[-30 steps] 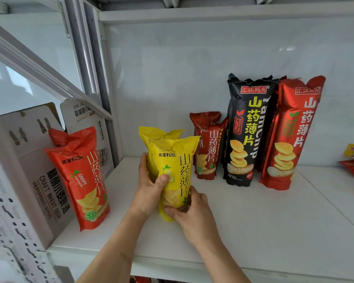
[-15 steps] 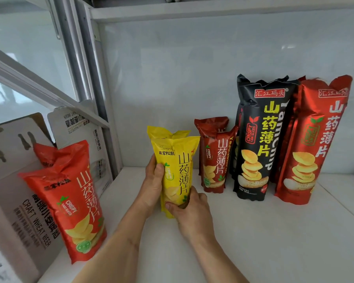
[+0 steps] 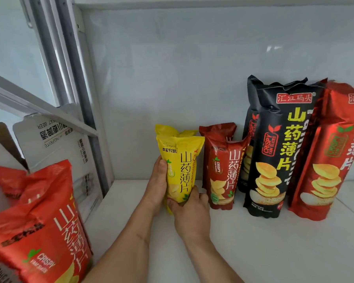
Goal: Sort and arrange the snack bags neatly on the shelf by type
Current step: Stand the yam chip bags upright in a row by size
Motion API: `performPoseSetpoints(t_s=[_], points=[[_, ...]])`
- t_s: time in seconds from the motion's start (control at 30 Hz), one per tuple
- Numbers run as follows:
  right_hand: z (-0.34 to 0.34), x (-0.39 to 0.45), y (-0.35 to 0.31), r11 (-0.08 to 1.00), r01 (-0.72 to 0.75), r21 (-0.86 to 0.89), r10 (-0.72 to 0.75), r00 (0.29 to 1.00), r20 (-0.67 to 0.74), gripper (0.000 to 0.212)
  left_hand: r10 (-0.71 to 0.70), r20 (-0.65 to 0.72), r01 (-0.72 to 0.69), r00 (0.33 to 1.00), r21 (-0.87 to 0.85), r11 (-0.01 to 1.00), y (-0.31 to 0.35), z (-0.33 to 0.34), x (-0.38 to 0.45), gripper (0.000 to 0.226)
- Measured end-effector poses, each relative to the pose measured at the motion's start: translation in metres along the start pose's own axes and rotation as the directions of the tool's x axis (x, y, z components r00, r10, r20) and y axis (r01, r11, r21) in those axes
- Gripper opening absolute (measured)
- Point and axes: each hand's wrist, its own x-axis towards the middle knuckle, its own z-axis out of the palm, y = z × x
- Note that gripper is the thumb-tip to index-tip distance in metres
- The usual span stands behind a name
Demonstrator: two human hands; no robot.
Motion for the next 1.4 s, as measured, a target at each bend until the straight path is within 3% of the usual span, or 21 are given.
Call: performPoseSetpoints(t_s=[0.17, 0.57, 0.67, 0.8, 0.87, 0.93, 1.0, 1.03, 1.13, 1.2, 1.27, 1.4], points=[[0.006, 0.008, 0.001, 1.0, -0.026, -0.014, 0.026, 0.999, -0.046, 0.076, -0.019, 0.014, 0.02, 1.0, -0.066, 0.998, -0.005, 0.008, 0.012, 0.112], [0.005, 0.012, -0.001, 0.997, -0.072, -0.026, 0.07, 0.995, -0.064, 0.082, -0.035, -0.004, 0.035, 0.999, -0.061, 0.998, -0.01, 0.007, 0.019, 0.082], [0.003, 0.008, 0.0, 0.998, -0.069, 0.006, 0.07, 0.997, -0.041, 0.089, -0.054, -0.064, 0.055, 0.996, 0.005, 0.998, -0.008, 0.006, 0.008, 0.078], [-0.003, -0.004, 0.003, 0.999, -0.041, -0.019, 0.041, 0.999, -0.012, 0.092, -0.123, -0.255, 0.173, 0.959, 0.183, 0.968, -0.01, -0.004, -0.012, 0.095], [-0.009, -0.014, 0.005, 0.998, -0.01, -0.063, 0.009, 1.0, -0.008, 0.08, -0.113, -0.304, 0.216, 0.946, 0.331, 0.919, -0.005, -0.007, -0.028, 0.063], [-0.017, -0.026, 0.009, 0.993, 0.02, -0.115, -0.018, 1.0, 0.015, 0.062, -0.075, -0.285, 0.215, 0.956, 0.501, 0.838, -0.001, -0.009, -0.047, 0.041], [-0.029, -0.038, 0.011, 0.972, 0.082, -0.219, -0.074, 0.996, 0.047, 0.046, -0.031, -0.258, 0.198, 0.966, 0.653, 0.731, 0.004, -0.009, -0.07, 0.036], [-0.034, -0.044, 0.012, 0.948, 0.133, -0.288, -0.119, 0.991, 0.066, 0.041, 0.01, -0.246, 0.182, 0.969, 0.743, 0.644, 0.005, -0.009, -0.081, 0.036], [-0.049, -0.061, 0.014, 0.846, 0.309, -0.435, -0.271, 0.951, 0.147, 0.034, 0.114, -0.136, 0.107, 0.984, 0.966, 0.236, 0.009, -0.009, -0.117, 0.038], [-0.055, -0.071, 0.017, 0.775, 0.415, -0.477, -0.364, 0.91, 0.199, 0.03, 0.172, -0.031, 0.026, 0.985, 0.999, 0.032, 0.012, -0.011, -0.138, 0.037], [-0.057, -0.081, 0.019, 0.721, 0.486, -0.495, -0.443, 0.872, 0.21, 0.024, 0.174, 0.094, -0.083, 0.98, 0.994, -0.072, 0.016, -0.015, -0.16, 0.039], [-0.058, -0.103, 0.02, 0.663, 0.569, -0.486, -0.536, 0.814, 0.222, 0.018, 0.304, 0.219, -0.149, 0.927, 0.96, -0.238, 0.016, -0.027, -0.2, 0.039]])
